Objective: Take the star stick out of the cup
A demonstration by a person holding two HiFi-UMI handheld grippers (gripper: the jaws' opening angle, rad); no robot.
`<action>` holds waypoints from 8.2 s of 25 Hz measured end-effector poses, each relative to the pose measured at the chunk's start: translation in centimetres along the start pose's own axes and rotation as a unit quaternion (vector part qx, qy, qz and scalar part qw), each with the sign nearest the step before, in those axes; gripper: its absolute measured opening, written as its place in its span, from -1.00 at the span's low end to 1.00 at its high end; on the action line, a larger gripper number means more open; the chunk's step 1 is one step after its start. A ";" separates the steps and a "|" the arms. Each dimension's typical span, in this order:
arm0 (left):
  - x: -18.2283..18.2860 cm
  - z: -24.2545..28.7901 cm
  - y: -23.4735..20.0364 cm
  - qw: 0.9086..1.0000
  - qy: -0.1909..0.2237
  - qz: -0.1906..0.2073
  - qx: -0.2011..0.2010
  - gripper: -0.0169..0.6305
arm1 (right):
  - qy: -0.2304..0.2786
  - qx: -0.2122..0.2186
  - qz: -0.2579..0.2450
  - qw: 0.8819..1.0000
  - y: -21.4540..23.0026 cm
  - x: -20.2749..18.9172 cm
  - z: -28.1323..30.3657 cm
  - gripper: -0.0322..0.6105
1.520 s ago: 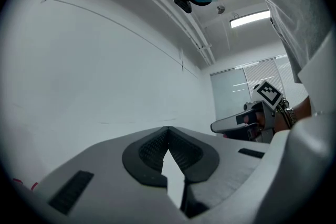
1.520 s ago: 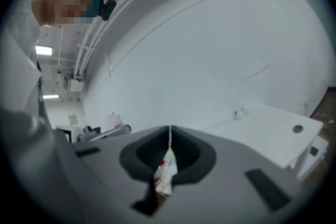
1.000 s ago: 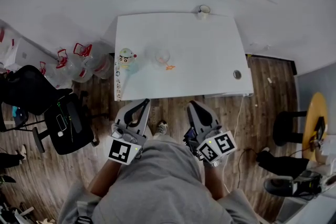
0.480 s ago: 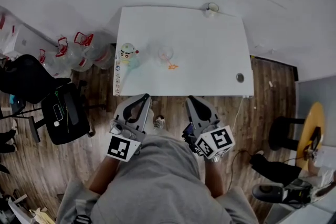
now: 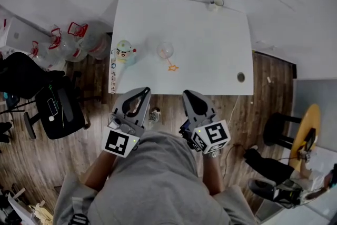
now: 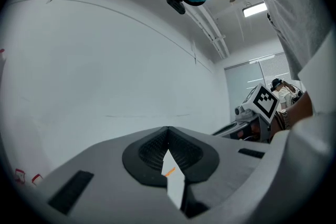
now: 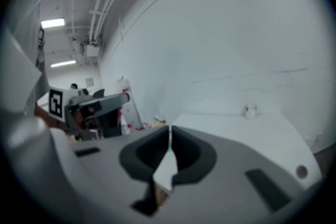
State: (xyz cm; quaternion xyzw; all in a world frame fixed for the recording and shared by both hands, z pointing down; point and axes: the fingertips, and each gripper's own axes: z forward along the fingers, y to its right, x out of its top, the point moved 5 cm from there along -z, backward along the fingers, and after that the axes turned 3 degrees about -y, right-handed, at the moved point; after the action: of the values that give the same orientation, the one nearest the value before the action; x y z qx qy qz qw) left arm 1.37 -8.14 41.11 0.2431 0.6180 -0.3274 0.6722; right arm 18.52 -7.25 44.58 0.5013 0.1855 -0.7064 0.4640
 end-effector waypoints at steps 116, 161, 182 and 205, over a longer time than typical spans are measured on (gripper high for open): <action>-2.3 3.2 -0.9 0.999 -0.031 -0.016 -0.017 -0.86 | -0.147 -0.103 -0.248 0.952 2.7 -2.2 7.3 -0.76; 0.4 -5.5 3.7 0.999 0.040 0.019 0.010 -0.86 | 0.053 -0.128 -0.060 0.989 -2.3 -0.2 -6.7 -0.76; 5.0 -8.4 0.9 0.992 0.105 0.056 0.049 -0.86 | 0.195 -0.133 -0.078 0.969 -5.0 6.6 -10.8 -0.76; 5.1 -7.6 1.7 0.993 0.099 0.044 0.039 -0.86 | 0.221 -0.121 -0.063 0.966 -4.8 6.9 -10.8 -0.76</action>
State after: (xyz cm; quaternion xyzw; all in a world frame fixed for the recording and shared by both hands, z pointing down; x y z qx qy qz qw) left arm -2.37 -2.11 35.00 0.3270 0.6568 -0.2957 0.6118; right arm 19.77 -0.21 32.89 0.5722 0.3987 -0.5782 0.4234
